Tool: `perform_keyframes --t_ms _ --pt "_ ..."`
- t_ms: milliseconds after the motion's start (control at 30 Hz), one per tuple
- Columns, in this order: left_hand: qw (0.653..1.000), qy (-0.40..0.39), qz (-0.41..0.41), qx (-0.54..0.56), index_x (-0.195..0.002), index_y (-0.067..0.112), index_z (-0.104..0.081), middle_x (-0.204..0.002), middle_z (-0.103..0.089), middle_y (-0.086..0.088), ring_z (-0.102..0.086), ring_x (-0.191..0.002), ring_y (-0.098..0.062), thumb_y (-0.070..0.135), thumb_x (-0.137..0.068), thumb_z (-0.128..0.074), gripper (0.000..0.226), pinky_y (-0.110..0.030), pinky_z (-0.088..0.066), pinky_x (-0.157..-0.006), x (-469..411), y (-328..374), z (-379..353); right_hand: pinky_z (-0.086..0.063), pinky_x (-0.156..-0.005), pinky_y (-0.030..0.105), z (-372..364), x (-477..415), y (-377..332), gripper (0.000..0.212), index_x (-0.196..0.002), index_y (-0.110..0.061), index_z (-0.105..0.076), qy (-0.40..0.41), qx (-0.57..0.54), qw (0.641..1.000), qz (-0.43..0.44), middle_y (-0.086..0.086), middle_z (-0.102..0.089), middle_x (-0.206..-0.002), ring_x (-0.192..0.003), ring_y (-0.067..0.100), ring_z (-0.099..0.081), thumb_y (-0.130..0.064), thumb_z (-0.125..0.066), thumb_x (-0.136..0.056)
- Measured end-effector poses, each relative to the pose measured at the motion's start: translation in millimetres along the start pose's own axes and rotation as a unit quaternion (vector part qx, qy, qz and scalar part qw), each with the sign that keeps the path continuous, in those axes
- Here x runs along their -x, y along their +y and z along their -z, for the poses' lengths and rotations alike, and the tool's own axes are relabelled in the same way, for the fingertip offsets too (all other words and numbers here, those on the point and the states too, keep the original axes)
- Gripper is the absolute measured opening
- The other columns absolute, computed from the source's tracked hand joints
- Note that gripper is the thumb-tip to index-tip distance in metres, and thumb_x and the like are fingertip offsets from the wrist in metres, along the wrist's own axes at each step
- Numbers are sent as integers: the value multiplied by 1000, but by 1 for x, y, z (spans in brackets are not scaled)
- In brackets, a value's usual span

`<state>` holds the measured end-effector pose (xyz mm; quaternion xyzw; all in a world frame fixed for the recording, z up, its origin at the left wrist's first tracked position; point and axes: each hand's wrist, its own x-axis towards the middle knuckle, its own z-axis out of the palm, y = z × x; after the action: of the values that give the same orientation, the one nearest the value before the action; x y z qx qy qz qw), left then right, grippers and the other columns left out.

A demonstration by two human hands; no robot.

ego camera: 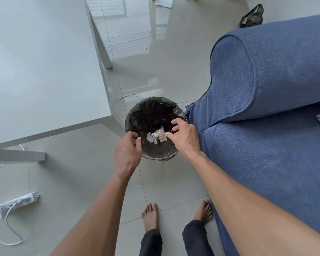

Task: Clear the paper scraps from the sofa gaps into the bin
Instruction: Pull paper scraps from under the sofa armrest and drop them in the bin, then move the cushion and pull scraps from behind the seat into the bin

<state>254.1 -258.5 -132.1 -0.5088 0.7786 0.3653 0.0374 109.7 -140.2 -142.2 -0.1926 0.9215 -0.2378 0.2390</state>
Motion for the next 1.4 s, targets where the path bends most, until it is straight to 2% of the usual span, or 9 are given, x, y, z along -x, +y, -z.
perform_keyframes --t_ms 267,400,500,567,700,800,1000,1300,1400 --pt "995 1 -77 -63 -118 16 -64 -111 -68 -3 -65 -100 -26 34 -102 -52 27 -38 -48 -82 4 14 -1 -53 -78 32 29 8 28 40 -124 -23 -64 59 4 998 -17 1 -71 -115 -103 22 -67 -42 -67 -89" --pt "976 -9 -178 -125 -122 12 -62 -122 -59 -7 -61 -107 -30 34 -102 -54 31 -40 -49 -82 28 46 -13 -51 -89 38 66 41 74 42 -130 -20 -62 118 -4 991 -57 2 -68 -124 -116 25 -61 -42 -56 -96" --pt "944 -56 -277 -171 -127 11 -63 -129 -60 -8 -61 -112 -31 36 -99 -59 38 -41 -50 -93 58 78 -26 -50 -96 43 99 79 121 50 -139 -18 -57 157 7 983 -93 3 -61 -136 -126 24 -52 -45 -55 -97" --pt "917 -110 -329 -195 -140 14 -57 -143 -57 -6 -58 -127 -28 43 -99 -55 51 -38 -46 -105 77 102 -41 -42 -108 46 126 96 154 62 -149 -18 -46 177 32 977 -113 10 -46 -152 -137 28 -42 -48 -56 -95" --pt "852 -202 -418 -242 -163 28 -17 -171 -14 1 -19 -157 -18 60 -101 -32 71 -32 -16 -128 110 155 -89 -14 -123 49 185 108 222 87 -161 -22 -13 189 109 961 -171 17 -17 -165 -151 33 -19 -63 -48 -92" --pt "813 -224 -474 -253 -163 33 -2 -171 5 5 0 -159 -19 62 -101 -27 73 -33 0 -128 126 207 -132 -5 -124 53 220 113 270 92 -161 -26 0 197 134 948 -211 16 -7 -166 -154 32 -5 -73 -36 -90" --pt "760 -193 -545 -296 -161 35 13 -170 17 4 9 -159 -22 78 -91 -16 87 -49 11 -127 153 304 -215 -4 -123 57 270 131 333 98 -161 -24 3 235 174 928 -231 20 2 -166 -154 36 6 -79 -32 -87" --pt "747 -164 -599 -237 -161 37 9 -172 5 1 0 -159 -24 86 -84 -23 97 -49 2 -128 152 441 -302 -7 -121 60 387 134 384 101 -161 -19 -13 437 141 862 -214 21 -7 -165 -153 40 0 -78 -47 -85" --pt "779 -210 -559 -193 -162 36 6 -172 -1 -2 -3 -159 -24 93 -76 -29 109 -47 -2 -129 148 481 -319 -8 -120 62 441 132 399 105 -160 -20 -16 496 137 829 -221 21 -11 -165 -152 43 -4 -82 -48 -82"
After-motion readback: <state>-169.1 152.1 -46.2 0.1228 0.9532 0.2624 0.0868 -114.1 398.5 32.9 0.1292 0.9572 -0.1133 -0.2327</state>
